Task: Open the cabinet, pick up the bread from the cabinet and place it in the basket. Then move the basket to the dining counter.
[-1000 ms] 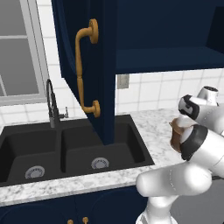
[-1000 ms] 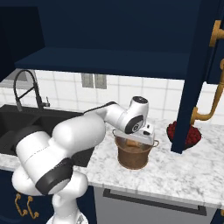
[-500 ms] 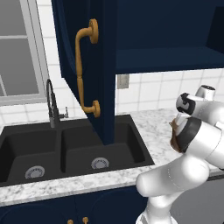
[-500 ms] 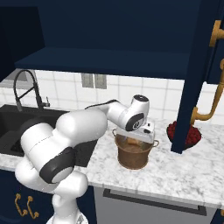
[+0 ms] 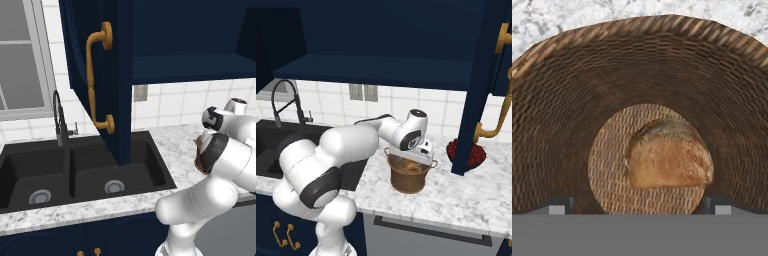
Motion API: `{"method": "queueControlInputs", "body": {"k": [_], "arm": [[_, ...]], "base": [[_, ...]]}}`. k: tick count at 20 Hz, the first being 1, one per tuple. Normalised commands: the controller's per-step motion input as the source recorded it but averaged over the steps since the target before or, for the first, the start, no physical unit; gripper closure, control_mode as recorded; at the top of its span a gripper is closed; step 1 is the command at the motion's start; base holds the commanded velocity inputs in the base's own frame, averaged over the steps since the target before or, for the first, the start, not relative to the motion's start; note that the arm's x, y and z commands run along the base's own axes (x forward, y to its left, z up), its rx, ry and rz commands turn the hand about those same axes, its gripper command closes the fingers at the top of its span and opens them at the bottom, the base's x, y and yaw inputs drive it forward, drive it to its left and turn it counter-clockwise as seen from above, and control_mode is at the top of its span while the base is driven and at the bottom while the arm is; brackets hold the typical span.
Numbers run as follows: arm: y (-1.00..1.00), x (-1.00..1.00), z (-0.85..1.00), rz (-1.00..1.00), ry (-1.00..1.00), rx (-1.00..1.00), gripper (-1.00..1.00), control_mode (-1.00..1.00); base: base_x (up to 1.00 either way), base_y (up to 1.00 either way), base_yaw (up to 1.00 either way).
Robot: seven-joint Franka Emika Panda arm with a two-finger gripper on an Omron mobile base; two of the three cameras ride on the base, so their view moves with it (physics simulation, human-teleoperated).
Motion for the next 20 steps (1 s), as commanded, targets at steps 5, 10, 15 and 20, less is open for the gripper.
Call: {"method": "queueControlInputs", "body": {"k": [5,10,15,20], "arm": [[0.1,-0.16,0.12,-0.05,-0.01,0.0,-1.0,-1.0],[0.06,-0.5,0.43,-0.19,-0.11,0.0,-1.0,-1.0],[0.0,-0.6,0.26,-0.45,-0.04,0.0,-1.0,-1.0],[0.0,-0.39,0.05,-0.56,0.06,0.02,-1.0,-1.0]], "base": [[0.0,0.0,0.0],[0.0,0.0,0.0],[0.0,0.0,0.0],[0.0,0.0,0.0]]}}
